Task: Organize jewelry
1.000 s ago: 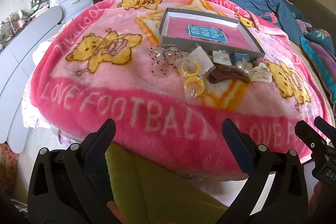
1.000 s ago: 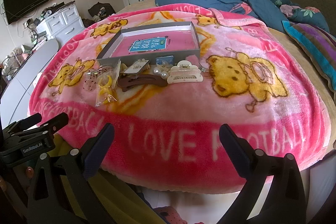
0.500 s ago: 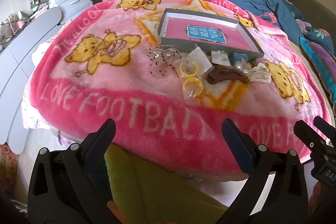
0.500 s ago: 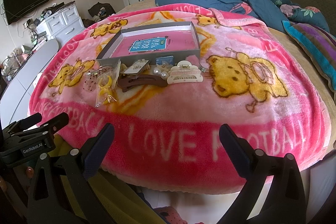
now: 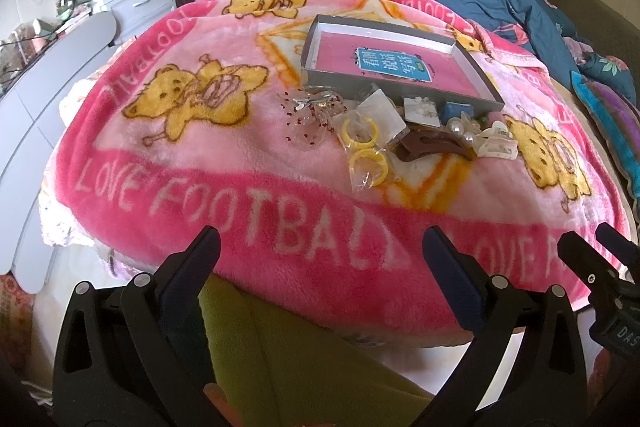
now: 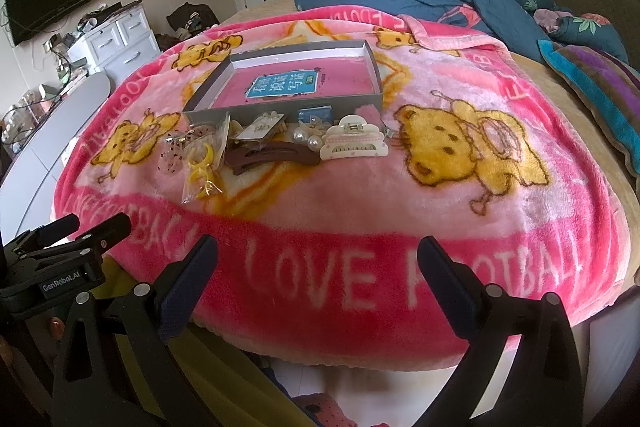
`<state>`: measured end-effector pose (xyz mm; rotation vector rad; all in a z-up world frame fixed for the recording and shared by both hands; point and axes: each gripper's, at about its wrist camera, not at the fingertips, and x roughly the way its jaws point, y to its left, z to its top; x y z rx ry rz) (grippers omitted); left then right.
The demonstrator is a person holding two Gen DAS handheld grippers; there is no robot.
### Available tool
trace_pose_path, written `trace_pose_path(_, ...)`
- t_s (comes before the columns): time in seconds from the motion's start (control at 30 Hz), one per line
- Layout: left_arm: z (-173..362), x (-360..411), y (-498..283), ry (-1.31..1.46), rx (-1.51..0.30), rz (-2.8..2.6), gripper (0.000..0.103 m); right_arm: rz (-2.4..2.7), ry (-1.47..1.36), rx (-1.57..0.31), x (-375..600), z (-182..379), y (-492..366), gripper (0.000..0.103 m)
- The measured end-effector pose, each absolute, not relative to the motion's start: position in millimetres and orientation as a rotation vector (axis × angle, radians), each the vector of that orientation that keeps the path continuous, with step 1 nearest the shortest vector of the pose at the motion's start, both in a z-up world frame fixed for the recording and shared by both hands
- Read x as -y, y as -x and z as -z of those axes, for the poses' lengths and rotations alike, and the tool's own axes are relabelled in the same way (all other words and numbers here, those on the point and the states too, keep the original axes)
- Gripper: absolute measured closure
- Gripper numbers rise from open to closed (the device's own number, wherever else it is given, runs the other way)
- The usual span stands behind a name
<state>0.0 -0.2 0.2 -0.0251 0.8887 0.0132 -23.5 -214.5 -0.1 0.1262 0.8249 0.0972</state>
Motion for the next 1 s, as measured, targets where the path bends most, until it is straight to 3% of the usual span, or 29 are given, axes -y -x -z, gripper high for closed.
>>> trace_pose_path(0.43,-0.7,4.2,-12.4,0.035,-0.897,-0.014,0.008,-0.093,-0.102,-0.841,201.6,4.7,18.2,0.004)
trace_pose_path(1.0,25.9,-54.1,-52.1,0.113,-0.962,-0.056,0.008,-0.043,-0.095,-0.859,201.3,14.6,-23.9,0.004)
